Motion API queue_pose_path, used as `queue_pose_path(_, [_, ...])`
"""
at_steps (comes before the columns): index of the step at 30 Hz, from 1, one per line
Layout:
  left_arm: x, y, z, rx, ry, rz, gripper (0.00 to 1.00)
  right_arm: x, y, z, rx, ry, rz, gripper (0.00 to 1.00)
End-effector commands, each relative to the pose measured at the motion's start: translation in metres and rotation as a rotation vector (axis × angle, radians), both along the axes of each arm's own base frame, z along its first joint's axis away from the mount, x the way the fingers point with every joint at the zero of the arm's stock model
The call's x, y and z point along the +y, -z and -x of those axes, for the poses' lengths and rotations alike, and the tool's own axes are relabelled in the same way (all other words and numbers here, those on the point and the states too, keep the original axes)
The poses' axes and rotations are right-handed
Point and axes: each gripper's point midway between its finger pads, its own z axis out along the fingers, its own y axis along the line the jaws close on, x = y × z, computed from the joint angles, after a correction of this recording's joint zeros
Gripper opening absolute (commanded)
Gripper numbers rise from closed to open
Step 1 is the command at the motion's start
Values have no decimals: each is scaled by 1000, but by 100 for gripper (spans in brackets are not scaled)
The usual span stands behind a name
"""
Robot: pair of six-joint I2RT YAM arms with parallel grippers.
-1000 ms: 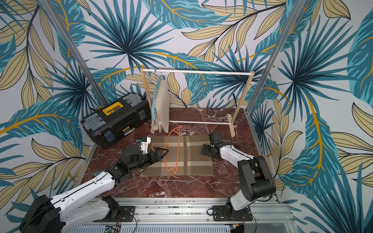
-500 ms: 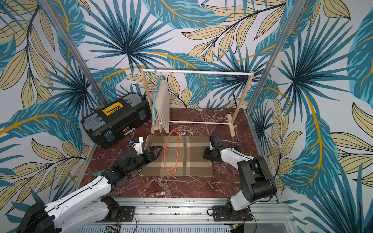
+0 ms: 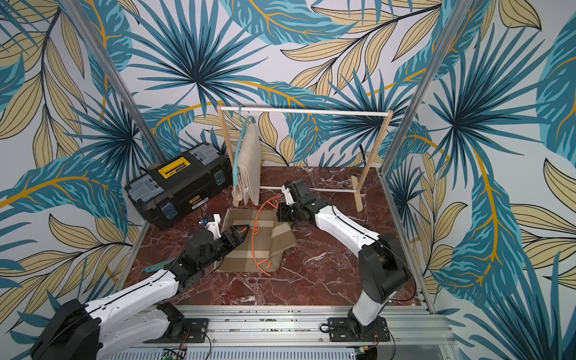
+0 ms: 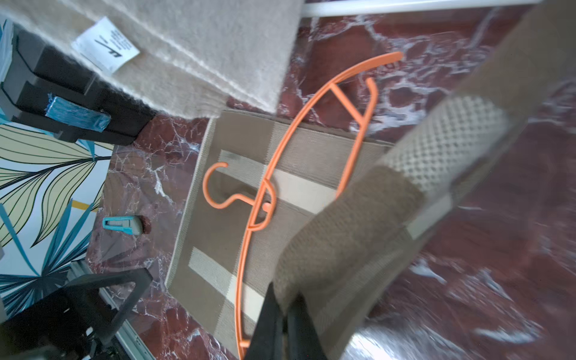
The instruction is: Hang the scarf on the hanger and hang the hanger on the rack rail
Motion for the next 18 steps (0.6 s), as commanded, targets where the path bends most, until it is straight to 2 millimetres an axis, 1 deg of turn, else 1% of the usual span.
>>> queue_pose_path(1, [9, 2, 1, 30, -28, -38, 76, 36, 14, 7, 55, -53, -59, 0])
queue_pose_path(2, [12, 3, 1, 35, -40, -54, 70, 43, 22, 6, 61, -62, -53, 0])
queue_pose_path(3, [15, 5, 2, 41, -53, -65, 66, 48, 33, 5, 74, -68, -45, 0])
queue_pose_path(5, [21, 9, 1, 46, -75, -85, 64, 46, 60, 4, 95, -55, -13, 0])
queue_pose_path(6, [23, 10, 1, 50, -87, -97, 65, 45, 69, 5, 96, -49, -9, 0])
queue_pose_path(7, [24, 11, 0, 50, -89, -109, 67, 44, 77, 6, 95, -50, -13, 0])
queue_pose_path(8, [25, 13, -1, 51, -93, -117, 72, 44, 86, 8, 104, -57, -14, 0])
queue_pose_path(9, [26, 17, -2, 58, -99, -126, 79, 44, 99, 11, 131, -68, -3, 0])
queue_pose_path(10, [27, 22, -2, 69, -106, -138, 83, 44, 115, 14, 165, -79, 12, 0])
queue_pose_path(11, [28, 28, -3, 82, -115, -152, 85, 44, 126, 18, 190, -86, 17, 0])
queue_pose_path(13, [27, 39, -6, 97, -117, -162, 90, 40, 140, 25, 214, -84, 29, 0])
queue_pose_path(14, [28, 42, -10, 96, -130, -172, 91, 37, 143, 27, 220, -84, 38, 0])
queue_pose_path(16, [29, 49, -18, 90, -151, -187, 89, 32, 146, 33, 227, -91, 45, 0])
queue_pose_path(18, [25, 51, -26, 76, -158, -185, 85, 30, 146, 37, 229, -95, 38, 0])
